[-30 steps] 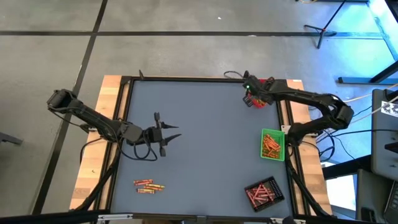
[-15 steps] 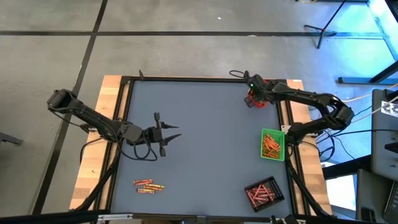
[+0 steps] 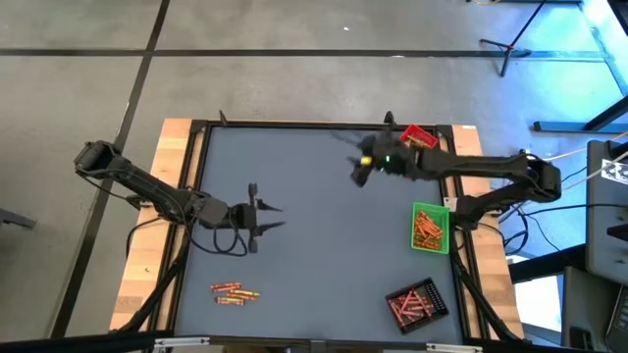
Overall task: Sort crayons
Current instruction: Put the orange crayon into the green bin
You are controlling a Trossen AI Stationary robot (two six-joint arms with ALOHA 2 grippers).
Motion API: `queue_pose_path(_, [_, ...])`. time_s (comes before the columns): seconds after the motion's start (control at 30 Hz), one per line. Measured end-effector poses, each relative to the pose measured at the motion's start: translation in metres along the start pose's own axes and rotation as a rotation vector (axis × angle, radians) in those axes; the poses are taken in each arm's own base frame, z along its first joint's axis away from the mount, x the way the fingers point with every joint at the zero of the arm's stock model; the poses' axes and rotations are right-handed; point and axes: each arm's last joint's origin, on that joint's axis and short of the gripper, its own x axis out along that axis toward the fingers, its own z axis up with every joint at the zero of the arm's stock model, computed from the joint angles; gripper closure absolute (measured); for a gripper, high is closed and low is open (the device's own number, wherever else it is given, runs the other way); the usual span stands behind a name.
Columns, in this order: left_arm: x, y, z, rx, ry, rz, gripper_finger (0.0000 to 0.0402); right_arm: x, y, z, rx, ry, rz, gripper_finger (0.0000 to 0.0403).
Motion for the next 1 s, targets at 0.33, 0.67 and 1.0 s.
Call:
queue_pose_path(0.33, [-0.012,-0.023,-0.035,-0.133,0.396,-0.27,0.027,-0.022,0.094,0.01,-0.244,-0.352,0.281,0.0178])
queue_pose_path(0.67, [-0.01,-0.082,-0.002,-0.154,0.737,-0.347,0.027,-0.025,0.132,-0.001,-0.337,-0.425,0.369,0.0178])
queue_pose_path(1.0, [-0.024,-0.138,-0.003,-0.317,1.128,-0.257,0.027,-0.057,0.168,-0.019,-0.401,-0.444,0.516,0.0178])
